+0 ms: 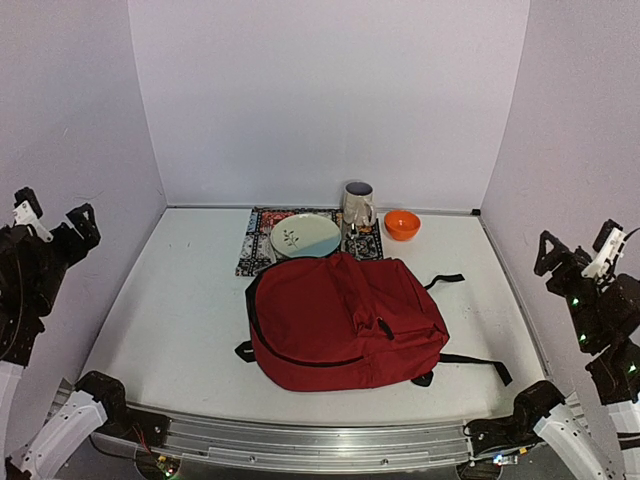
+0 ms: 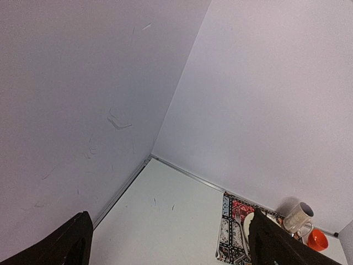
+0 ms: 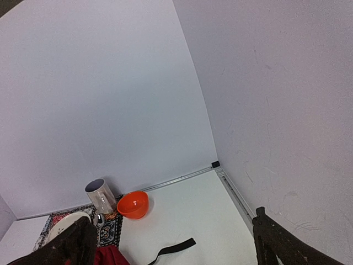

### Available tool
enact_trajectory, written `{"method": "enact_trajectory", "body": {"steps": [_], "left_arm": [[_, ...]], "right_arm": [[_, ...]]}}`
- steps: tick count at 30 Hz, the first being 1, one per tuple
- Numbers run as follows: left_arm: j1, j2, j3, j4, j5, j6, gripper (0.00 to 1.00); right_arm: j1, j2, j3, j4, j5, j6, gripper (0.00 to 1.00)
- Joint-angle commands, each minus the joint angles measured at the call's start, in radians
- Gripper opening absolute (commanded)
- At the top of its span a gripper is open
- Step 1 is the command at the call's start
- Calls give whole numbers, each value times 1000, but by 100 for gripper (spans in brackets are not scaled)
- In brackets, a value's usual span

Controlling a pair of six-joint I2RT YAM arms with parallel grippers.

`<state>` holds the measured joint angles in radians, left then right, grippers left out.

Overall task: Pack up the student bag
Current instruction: Reset both arms

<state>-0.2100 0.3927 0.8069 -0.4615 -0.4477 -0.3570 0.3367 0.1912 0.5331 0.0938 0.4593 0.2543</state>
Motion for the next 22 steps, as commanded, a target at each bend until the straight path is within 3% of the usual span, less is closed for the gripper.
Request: {"method": "enact_trajectory", "body": {"steps": [1,22], "left_arm": [[5,-95,-47,37,2,35,100],[4,-138,-97,59,13,24,99]], "right_arm": [[1,-48,-12,-9,-9,-35,98],[2,-53,-28,-10,-2,-36,98]]}}
